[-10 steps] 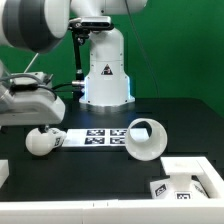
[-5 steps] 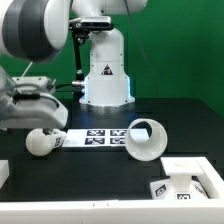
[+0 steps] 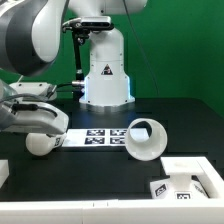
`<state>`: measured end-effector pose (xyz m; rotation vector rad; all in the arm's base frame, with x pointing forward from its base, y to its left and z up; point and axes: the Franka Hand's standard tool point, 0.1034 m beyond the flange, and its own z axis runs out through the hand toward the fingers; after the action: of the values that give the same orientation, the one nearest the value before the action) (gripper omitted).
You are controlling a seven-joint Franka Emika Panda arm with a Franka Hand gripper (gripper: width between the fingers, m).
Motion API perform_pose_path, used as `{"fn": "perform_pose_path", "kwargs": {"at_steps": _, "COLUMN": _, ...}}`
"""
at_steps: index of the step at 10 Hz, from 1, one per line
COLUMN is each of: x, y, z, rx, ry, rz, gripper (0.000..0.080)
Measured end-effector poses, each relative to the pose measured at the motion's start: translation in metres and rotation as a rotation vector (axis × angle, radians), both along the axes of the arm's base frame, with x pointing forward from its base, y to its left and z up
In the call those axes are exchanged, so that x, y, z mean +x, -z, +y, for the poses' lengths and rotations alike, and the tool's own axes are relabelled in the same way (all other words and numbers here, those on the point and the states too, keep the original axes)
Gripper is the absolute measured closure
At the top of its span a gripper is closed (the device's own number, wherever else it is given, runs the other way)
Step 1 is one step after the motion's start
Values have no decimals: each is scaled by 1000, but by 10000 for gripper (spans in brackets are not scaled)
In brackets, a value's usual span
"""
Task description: Assemble lamp
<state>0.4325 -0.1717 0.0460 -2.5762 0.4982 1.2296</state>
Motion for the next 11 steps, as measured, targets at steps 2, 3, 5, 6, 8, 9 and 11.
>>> {"fn": "perform_pose_path", "kwargs": {"at_steps": 2, "x": -15, "y": 10, "z": -2, "rx": 13, "ry": 30, "rz": 70, "gripper": 101}}
{"fn": "perform_pose_path", "kwargs": {"at_steps": 3, "x": -20, "y": 13, "z": 0, "rx": 14, "ry": 42, "rz": 105, "gripper": 101}}
{"fn": "perform_pose_path", "kwargs": {"at_steps": 5, "x": -24, "y": 22, "z": 3, "rx": 12, "ry": 45, "rz": 119, "gripper": 101}}
{"fn": "perform_pose_path", "kwargs": {"at_steps": 6, "x": -21, "y": 24, "z": 3, "rx": 5, "ry": 39, "rz": 106, "gripper": 101}}
{"fn": "perform_pose_path", "kwargs": {"at_steps": 8, "x": -20, "y": 27, "z": 1, "rx": -3, "ry": 37, "rz": 94, "gripper": 101}}
{"fn": "perform_pose_path", "kwargs": {"at_steps": 9, "x": -20, "y": 27, "z": 1, "rx": -3, "ry": 37, "rz": 94, "gripper": 224}}
{"fn": "perform_pose_path", "kwargs": {"at_steps": 11, "x": -20, "y": 27, "z": 1, "rx": -3, "ry": 37, "rz": 94, "gripper": 229}}
